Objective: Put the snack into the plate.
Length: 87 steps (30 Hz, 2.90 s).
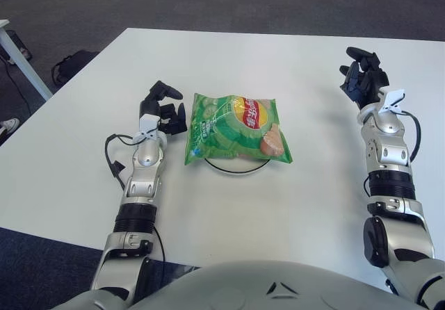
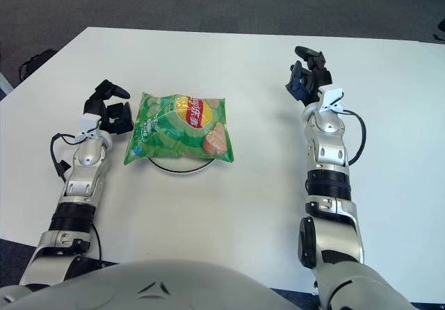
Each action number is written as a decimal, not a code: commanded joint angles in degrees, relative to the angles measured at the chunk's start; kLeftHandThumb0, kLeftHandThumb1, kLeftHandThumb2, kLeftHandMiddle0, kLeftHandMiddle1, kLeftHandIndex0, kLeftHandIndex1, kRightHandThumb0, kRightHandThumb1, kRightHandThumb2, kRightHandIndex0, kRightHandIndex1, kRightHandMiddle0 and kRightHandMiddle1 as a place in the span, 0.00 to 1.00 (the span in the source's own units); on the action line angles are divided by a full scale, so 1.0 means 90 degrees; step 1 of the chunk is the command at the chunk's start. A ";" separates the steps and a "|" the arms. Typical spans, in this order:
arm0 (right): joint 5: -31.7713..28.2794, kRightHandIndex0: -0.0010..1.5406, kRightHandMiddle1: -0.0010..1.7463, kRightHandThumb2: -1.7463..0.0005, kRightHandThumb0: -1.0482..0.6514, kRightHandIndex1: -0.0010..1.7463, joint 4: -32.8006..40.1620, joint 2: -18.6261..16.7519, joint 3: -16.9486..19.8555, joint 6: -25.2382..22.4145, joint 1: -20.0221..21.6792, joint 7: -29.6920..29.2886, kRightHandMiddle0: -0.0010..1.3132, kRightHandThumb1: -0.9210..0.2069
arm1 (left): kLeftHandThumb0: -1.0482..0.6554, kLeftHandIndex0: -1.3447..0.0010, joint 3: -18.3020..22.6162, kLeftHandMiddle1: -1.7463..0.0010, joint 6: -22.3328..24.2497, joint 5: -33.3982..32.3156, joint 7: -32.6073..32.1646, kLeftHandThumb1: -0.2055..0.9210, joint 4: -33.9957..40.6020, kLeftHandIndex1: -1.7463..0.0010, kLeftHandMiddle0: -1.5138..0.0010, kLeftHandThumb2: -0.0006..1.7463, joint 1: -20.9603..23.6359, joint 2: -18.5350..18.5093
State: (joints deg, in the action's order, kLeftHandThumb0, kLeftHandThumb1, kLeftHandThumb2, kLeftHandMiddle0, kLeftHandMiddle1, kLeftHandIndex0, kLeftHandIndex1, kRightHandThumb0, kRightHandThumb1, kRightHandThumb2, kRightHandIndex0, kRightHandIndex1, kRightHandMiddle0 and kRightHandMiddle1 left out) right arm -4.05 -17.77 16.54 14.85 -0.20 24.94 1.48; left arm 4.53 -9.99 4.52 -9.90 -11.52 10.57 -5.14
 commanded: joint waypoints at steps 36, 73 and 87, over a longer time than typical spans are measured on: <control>-0.0307 0.42 1.00 0.28 0.61 0.84 0.1647 -0.0599 0.0038 -0.0805 -0.1788 -0.0183 0.42 0.56 | 0.33 0.54 0.0180 0.00 -0.0273 -0.0665 0.0367 0.45 -0.0006 0.00 0.17 0.76 -0.0663 0.0299; -0.0216 0.56 0.96 0.02 0.61 1.00 -0.0235 -0.1054 -0.0746 0.1616 -0.2468 0.0192 0.55 0.87 | 0.35 0.58 0.0111 0.00 0.0347 -0.0944 0.0799 0.52 0.0407 0.00 0.19 0.71 -0.0794 0.0304; -0.0398 0.57 1.00 0.00 0.61 0.99 -0.0977 -0.1145 -0.0586 0.2502 -0.2254 0.0477 0.53 0.88 | 0.35 0.58 0.0076 0.00 0.0435 -0.0913 0.0811 0.52 0.0399 0.00 0.17 0.71 -0.0817 0.0316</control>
State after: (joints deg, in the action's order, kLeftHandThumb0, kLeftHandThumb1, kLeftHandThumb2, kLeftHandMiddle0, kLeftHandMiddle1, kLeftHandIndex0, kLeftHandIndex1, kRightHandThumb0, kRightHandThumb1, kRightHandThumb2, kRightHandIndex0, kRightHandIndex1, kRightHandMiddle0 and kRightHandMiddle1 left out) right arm -6.30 -20.45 10.61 9.79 21.38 11.35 5.52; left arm 5.50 -6.96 -3.96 -2.96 -5.51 7.96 -3.19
